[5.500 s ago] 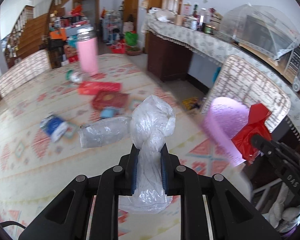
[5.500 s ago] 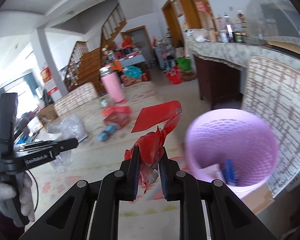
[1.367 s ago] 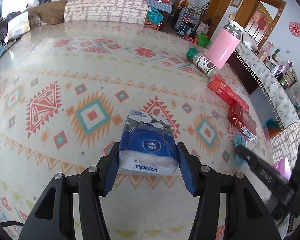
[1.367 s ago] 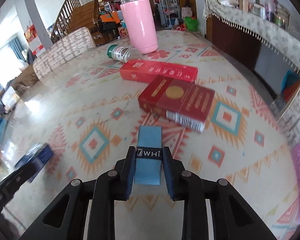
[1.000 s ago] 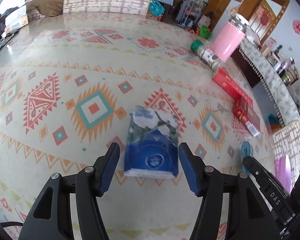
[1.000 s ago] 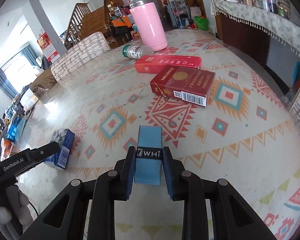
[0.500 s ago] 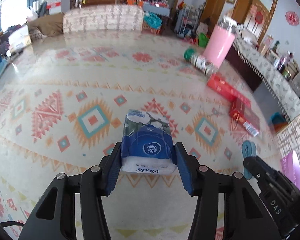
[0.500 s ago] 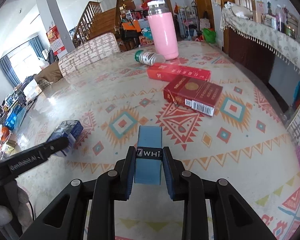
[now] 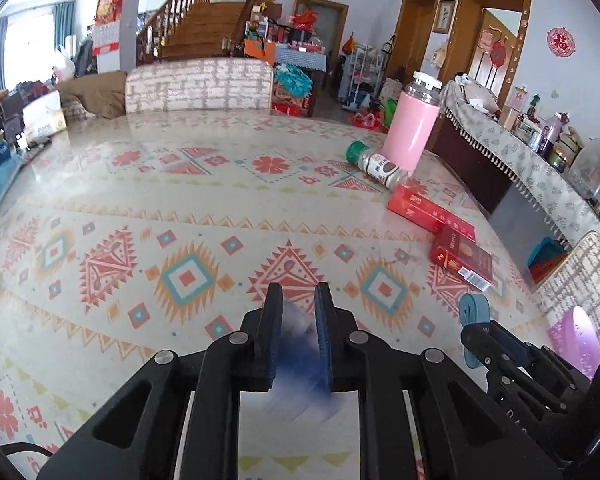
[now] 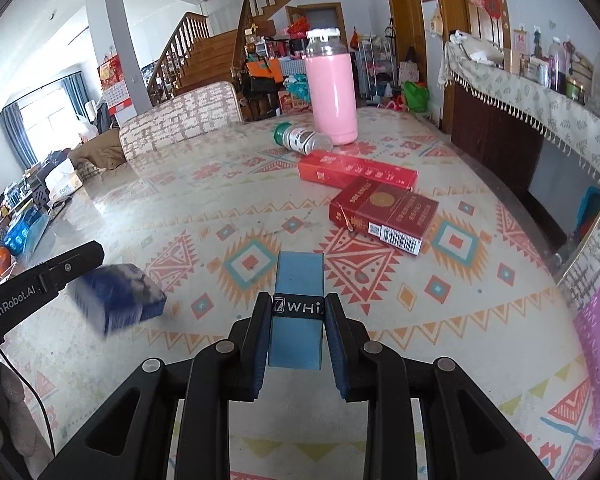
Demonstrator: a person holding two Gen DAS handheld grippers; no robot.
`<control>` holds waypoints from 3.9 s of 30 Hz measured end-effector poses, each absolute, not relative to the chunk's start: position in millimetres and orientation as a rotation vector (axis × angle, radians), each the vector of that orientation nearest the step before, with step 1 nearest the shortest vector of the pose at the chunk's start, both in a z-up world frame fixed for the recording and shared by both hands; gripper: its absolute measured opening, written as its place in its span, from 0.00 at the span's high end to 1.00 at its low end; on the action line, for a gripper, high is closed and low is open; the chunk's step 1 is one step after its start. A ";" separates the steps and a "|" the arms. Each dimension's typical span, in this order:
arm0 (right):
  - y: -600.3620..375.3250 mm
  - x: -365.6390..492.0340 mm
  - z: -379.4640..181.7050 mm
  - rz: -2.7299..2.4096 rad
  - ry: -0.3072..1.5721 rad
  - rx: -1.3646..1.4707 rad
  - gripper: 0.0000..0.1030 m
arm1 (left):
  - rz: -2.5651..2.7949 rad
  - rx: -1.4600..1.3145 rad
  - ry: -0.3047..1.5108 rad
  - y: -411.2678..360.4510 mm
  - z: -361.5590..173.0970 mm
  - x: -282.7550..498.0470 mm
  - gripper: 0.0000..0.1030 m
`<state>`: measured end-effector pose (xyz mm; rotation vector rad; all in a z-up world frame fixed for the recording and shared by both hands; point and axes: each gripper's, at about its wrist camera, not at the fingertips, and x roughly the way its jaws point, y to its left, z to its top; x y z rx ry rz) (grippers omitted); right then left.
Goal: Collect trash
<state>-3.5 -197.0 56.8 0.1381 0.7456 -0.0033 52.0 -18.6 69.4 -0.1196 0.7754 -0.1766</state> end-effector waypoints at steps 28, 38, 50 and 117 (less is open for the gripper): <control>-224.9 13.8 45.1 0.017 0.825 0.278 0.72 | -0.156 0.139 1.045 -14.4 14.0 64.3 0.35; -220.6 4.2 56.1 0.026 0.763 0.254 0.72 | -0.159 0.084 0.918 -20.6 46.9 17.9 0.51; -217.6 -33.6 89.9 0.091 0.640 0.278 0.73 | -0.167 0.067 0.757 -21.7 103.2 -59.1 0.50; -532.0 -211.0 78.6 -0.381 0.622 0.416 0.72 | -0.818 0.348 0.839 -420.4 83.0 -51.2 0.50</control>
